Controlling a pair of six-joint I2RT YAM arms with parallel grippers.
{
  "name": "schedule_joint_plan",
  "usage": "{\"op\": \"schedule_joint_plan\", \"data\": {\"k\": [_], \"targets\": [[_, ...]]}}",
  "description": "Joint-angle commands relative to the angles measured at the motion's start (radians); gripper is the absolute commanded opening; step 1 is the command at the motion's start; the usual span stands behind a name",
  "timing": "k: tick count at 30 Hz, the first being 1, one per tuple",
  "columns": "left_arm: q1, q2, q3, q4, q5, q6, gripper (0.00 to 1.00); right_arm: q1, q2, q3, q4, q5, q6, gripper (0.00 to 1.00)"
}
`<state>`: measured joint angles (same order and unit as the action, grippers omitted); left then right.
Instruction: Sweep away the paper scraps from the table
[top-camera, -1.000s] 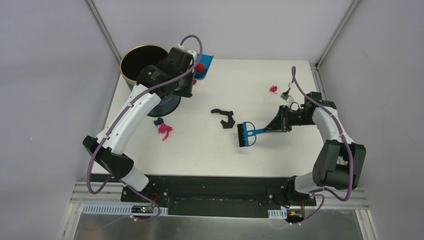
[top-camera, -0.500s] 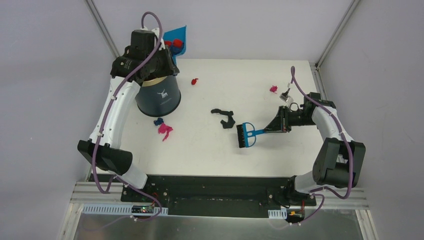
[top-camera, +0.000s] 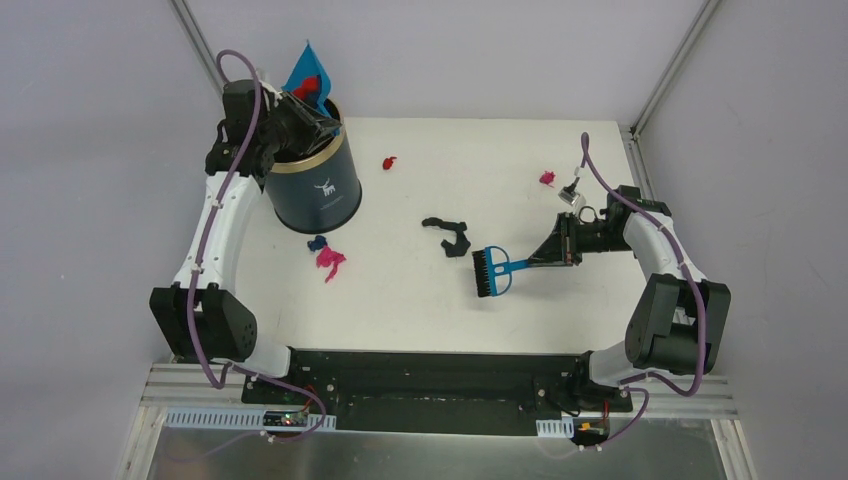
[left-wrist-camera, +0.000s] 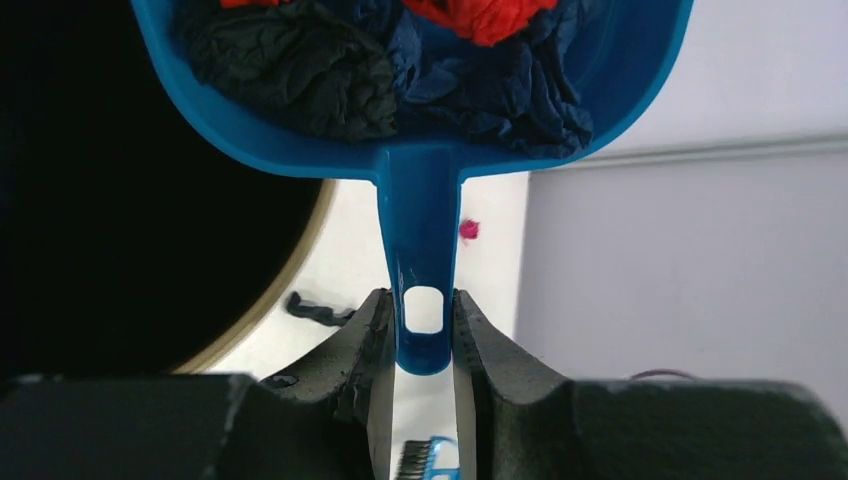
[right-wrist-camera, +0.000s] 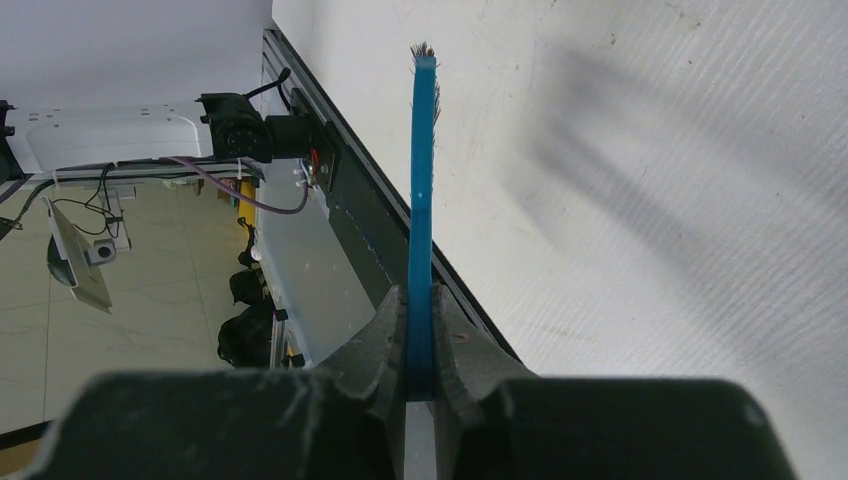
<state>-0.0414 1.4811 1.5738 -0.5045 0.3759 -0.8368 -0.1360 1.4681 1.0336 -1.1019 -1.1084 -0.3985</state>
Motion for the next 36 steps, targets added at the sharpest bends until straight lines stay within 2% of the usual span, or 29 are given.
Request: {"op": "schedule_joint_plan", "data": {"k": [1, 6, 9, 13, 18, 27, 31, 36], "targets": [[0.034, -0.074, -0.14, 0.364, 0.144, -0.301, 0.0, 0.001, -0.004, 0.038, -0.003, -0.047, -0.037, 0.0], [0.034, -0.088, -0.275, 0.696, 0.214, -0.52, 0.0, 0.001, 0.006, 0.042, -0.012, -0.05, -0.042, 0.0], [0.034, -0.118, -0.351, 0.81, 0.188, -0.64, 0.0, 0.001, 0.011, 0.046, -0.021, -0.051, -0.052, 0.0], [0.034, -0.224, -0.468, 0.859, 0.078, -0.744, 0.0, 0.001, 0.009, 0.046, -0.022, -0.051, -0.053, 0.0], [0.034, -0.33, -0.547, 0.865, -0.077, -0.799, 0.0, 0.002, 0.022, 0.049, -0.027, -0.053, -0.055, 0.0], [0.034, -0.175, -0.589, 1.158, 0.0, -1.051, 0.0, 0.002, 0.012, 0.047, -0.029, -0.051, -0.056, 0.0], [0.034, -0.192, -0.594, 1.125, 0.0, -1.039, 0.0, 0.001, 0.012, 0.047, -0.027, -0.051, -0.056, 0.0], [0.034, -0.168, -0.583, 1.167, 0.019, -1.052, 0.0, 0.001, 0.027, 0.052, -0.035, -0.054, -0.061, 0.0]]}}
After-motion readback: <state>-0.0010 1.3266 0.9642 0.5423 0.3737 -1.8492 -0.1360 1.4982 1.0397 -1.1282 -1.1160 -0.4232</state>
